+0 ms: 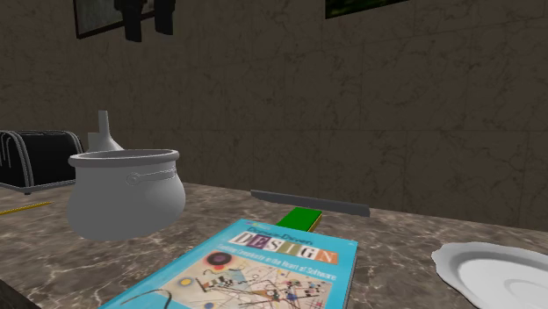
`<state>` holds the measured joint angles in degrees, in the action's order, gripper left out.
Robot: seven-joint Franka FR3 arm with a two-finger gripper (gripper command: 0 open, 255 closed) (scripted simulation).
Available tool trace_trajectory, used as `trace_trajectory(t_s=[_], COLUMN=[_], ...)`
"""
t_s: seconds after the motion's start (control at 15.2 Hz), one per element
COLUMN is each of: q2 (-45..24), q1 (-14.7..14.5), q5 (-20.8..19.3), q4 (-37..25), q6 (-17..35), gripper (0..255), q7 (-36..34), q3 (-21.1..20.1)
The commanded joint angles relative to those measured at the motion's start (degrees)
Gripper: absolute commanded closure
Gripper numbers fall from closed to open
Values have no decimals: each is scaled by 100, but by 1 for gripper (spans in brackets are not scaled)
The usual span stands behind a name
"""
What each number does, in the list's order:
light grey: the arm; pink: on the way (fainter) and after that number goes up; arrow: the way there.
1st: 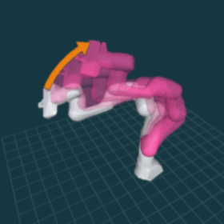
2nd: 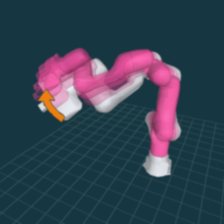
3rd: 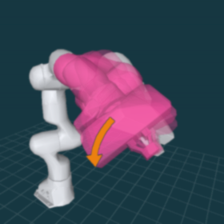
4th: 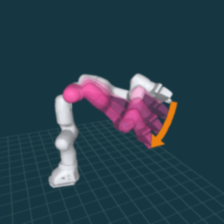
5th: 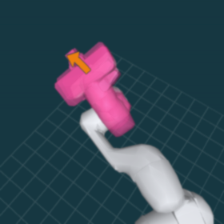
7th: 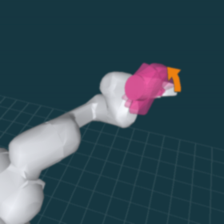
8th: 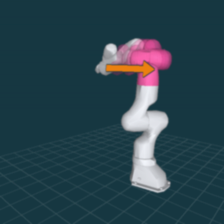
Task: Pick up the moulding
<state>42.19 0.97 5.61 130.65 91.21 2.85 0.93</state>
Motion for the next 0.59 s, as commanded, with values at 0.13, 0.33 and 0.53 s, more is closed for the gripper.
trace_trajectory(t_s=[0.13,0.33,0.53], q2=[-51,-197,-438], q1=[77,158,180], q5=[269,707,1214], q4=[349,830,1248], q6=[562,1438,2347], gripper=[0,0,0], q7=[-174,-377,-494], q3=[110,262,408])
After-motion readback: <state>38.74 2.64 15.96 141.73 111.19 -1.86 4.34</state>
